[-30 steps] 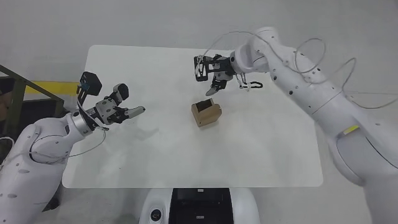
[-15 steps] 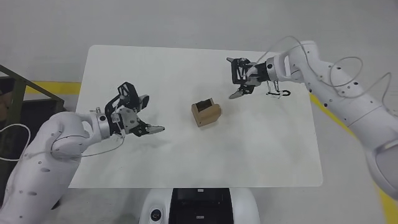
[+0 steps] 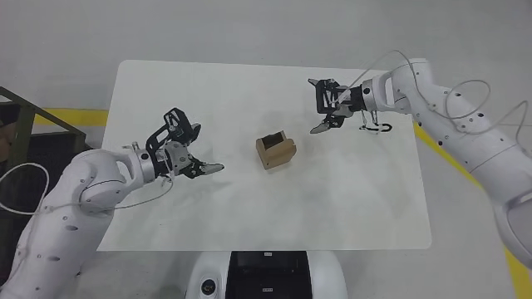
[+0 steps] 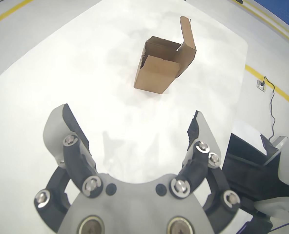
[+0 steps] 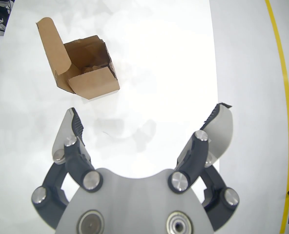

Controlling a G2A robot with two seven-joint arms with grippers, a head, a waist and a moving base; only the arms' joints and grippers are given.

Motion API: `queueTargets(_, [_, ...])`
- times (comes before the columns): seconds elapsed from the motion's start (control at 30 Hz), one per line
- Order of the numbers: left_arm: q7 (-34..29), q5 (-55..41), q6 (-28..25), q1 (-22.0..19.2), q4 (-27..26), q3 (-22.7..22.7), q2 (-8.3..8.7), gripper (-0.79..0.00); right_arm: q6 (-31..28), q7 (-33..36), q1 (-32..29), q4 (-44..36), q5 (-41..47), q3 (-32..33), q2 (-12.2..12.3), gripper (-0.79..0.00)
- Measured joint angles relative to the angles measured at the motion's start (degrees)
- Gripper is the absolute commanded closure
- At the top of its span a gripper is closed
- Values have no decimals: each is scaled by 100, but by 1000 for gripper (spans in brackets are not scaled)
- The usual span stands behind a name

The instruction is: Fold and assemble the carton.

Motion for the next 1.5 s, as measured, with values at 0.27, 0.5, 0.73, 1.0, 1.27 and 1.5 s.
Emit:
queueTargets(0.27, [-604,-290,850,-1324,580,1362,-219,-785,534,252,-304,264,148,134,-133,-785])
queueTargets(0.5, [-713,209,1200,-2029,886,2113,-381,-785,407,48,-313,599,119,144,-403,-785])
queueTargets(0.73, [-786,38,1213,-2239,1142,2331,-455,-785,164,-210,-258,975,-168,70,-689,-785])
queueTargets(1.0, [-856,-55,1180,-2460,1318,2524,-527,-785,24,-532,-191,1428,-428,44,-993,-785])
queueTargets(1.27, [-911,49,1179,-2638,1519,2692,-587,-785,-67,-843,-178,1770,-696,-9,-1230,-785])
queueTargets(1.5, [-958,-66,1242,-2764,1630,2806,-647,-785,-64,-1177,-128,2070,-803,-108,-1416,-785])
